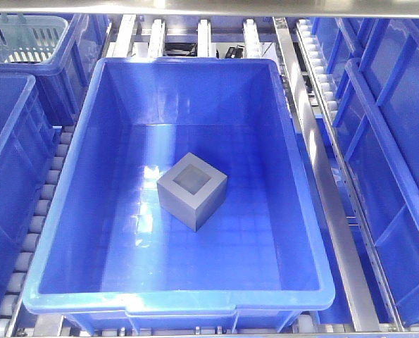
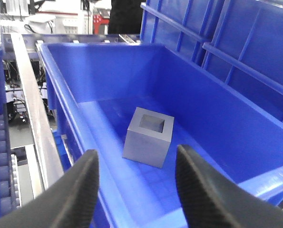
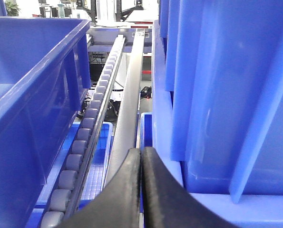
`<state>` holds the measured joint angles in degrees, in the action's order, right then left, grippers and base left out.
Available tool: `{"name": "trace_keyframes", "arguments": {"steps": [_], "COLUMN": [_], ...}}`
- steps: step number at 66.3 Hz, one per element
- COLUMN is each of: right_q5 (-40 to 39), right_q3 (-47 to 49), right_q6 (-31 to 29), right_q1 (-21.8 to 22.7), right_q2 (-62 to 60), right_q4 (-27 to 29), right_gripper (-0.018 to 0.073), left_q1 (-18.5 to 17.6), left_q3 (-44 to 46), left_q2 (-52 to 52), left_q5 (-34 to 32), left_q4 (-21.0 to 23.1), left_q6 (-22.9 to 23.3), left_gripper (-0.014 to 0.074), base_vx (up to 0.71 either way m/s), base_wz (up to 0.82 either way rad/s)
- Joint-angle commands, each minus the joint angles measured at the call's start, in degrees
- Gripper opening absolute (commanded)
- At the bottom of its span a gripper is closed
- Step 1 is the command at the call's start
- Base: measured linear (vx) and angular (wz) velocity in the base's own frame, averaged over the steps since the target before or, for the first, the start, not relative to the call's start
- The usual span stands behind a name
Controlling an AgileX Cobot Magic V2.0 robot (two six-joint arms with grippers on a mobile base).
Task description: Sort gray base to blue bin
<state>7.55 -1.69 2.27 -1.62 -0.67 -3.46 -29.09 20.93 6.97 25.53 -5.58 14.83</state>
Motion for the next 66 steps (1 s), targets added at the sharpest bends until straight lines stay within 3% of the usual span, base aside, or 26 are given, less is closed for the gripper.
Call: {"name": "trace_keyframes", "arguments": {"steps": [1, 18, 24, 32, 66], "right_q5": [-4.2, -4.2, -4.2, -4.2, -4.2], "right_q3": [-0.9, -0.9, -0.9, -0.9, -0.9], "right_q6": [-0.4, -0.4, -0.4, -0.4, -0.4], "right_q1": [0.2, 0.2, 0.2, 0.2, 0.2], "right_q2": [-0.7, -0.7, -0.7, -0.7, -0.7], "right_q4": [-0.4, -0.4, -0.4, -0.4, -0.4], "right_gripper": [-0.0009, -0.0009, -0.0009, -0.0009, -0.0009], "left_q1": [-0.2, -0.2, -0.2, -0.2, -0.2], "left_q3": [0.7, -1.0, -1.0, -1.0, -1.0], "left_q2": [-0.7, -0.5, -0.5, -0.5, -0.5], "left_q5": [-1.1, -3.2, -2.6, -2.8, -2.5], "left_q4": [0.2, 0.2, 0.2, 0.0, 0.2], "left_q6": [0.2, 0.3, 0.2, 0.2, 0.2], "left_gripper": [0.0363, 0.0337, 0.0228, -0.0008, -0.0007], "base_vx": [0.0, 0.0, 0.0, 0.0, 0.0], "base_wz": [0.0, 0.0, 0.0, 0.0, 0.0]}}
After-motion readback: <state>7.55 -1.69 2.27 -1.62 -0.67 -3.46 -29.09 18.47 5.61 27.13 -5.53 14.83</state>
